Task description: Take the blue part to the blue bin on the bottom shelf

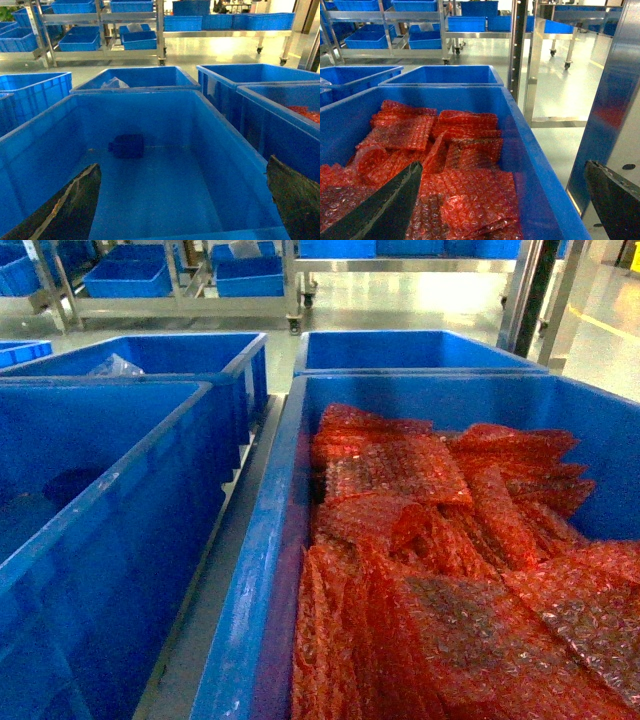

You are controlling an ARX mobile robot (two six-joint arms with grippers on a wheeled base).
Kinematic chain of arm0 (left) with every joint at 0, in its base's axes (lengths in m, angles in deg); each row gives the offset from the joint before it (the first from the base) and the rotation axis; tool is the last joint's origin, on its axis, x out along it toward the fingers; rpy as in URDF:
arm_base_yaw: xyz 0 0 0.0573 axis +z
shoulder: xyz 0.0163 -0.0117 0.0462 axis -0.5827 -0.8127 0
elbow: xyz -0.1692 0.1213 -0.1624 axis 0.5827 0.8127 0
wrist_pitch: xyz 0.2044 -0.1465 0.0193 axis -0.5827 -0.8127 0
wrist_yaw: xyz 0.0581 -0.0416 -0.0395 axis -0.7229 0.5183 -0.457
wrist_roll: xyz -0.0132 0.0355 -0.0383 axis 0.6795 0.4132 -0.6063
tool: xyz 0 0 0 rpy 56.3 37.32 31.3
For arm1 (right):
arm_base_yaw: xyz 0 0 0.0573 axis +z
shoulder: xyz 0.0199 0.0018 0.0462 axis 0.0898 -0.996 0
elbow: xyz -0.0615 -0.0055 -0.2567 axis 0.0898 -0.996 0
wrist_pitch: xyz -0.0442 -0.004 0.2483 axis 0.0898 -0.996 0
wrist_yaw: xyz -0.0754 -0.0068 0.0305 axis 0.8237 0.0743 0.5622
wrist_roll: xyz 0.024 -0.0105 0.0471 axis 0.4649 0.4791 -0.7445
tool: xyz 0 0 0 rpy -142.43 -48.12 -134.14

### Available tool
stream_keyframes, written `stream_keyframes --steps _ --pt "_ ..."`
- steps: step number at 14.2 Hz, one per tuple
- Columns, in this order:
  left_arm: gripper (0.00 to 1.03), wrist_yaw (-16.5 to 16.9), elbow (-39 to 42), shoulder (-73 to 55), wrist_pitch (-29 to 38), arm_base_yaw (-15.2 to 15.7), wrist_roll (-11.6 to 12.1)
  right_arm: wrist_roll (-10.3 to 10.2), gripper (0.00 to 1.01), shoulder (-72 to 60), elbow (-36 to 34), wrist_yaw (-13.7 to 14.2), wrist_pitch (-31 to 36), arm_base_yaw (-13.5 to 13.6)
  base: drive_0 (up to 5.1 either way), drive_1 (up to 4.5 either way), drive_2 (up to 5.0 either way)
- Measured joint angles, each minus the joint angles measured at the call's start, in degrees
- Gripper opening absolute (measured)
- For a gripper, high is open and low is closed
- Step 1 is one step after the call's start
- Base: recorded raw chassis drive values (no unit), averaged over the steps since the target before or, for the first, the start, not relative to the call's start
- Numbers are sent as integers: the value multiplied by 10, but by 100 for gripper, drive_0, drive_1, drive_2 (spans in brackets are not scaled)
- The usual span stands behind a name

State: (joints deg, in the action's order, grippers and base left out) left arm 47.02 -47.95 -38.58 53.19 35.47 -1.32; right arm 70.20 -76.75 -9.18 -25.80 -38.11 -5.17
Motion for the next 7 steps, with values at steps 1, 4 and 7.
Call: stream_keyframes --steps 1,4,7 --pt "98 0 0 0 0 0 0 0 98 0 0 0 0 0 0 0 0" --pt "98 0 0 0 0 0 0 0 98 0 0 0 0 0 0 0 0" --pt "98 0 0 0 0 0 0 0 98 0 0 0 0 0 0 0 0"
